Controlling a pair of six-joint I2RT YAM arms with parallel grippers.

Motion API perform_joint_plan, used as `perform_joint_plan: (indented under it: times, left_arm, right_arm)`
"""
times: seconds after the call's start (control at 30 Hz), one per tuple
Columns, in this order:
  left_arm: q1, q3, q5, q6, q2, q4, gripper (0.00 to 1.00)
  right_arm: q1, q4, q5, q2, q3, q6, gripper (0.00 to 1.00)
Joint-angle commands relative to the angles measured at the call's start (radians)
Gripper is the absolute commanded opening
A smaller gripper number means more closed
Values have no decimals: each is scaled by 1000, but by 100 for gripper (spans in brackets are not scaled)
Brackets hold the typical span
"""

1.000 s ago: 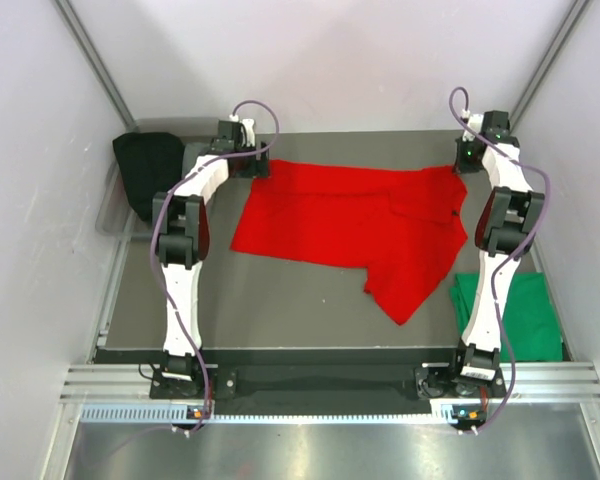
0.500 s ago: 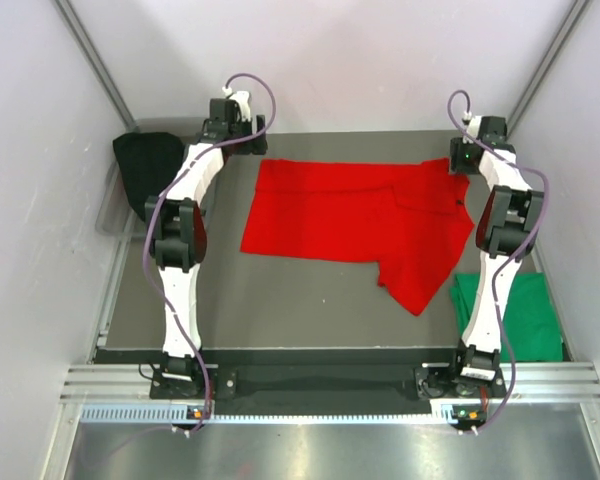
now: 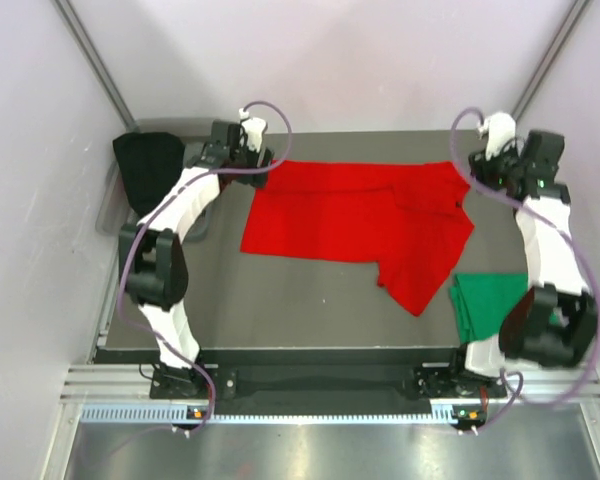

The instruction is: Fold and stack the t-shirts

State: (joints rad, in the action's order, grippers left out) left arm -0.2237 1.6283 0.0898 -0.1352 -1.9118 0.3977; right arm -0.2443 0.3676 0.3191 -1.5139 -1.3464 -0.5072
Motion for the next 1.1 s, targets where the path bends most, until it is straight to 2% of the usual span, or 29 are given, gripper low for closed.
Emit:
perform_joint_plan:
  times: [0.0, 0.03, 0.13, 0.3, 0.43, 0.6, 0.77, 1.07]
  left_arm:
    - [7, -102, 28, -79, 140, 59, 82]
    - [7, -123, 37, -86, 158, 66, 81]
    - [7, -241, 50, -80, 250, 40, 82]
    - [7, -386, 51, -78, 374, 3, 82]
    - [7, -412, 50, -81, 421, 6, 83]
    - [7, -401, 39, -83, 415, 36, 83]
    - [7, -407, 8, -89, 395, 27, 82]
    - [7, -423, -7, -96, 364, 12, 82]
  right_arm:
    - [25, 229, 219, 139, 159, -295, 54]
    - [33, 328, 239, 170, 234, -406, 53]
    - [72, 492, 282, 288, 379, -604, 51]
    - [85, 594, 272, 431, 541, -807, 54]
    - [105, 663, 270, 521, 627, -915, 56]
    - [285, 639, 152, 575, 726, -906, 56]
    - [401, 573, 110, 594, 802, -881, 55]
    - [445, 459, 123, 491, 782, -809, 53]
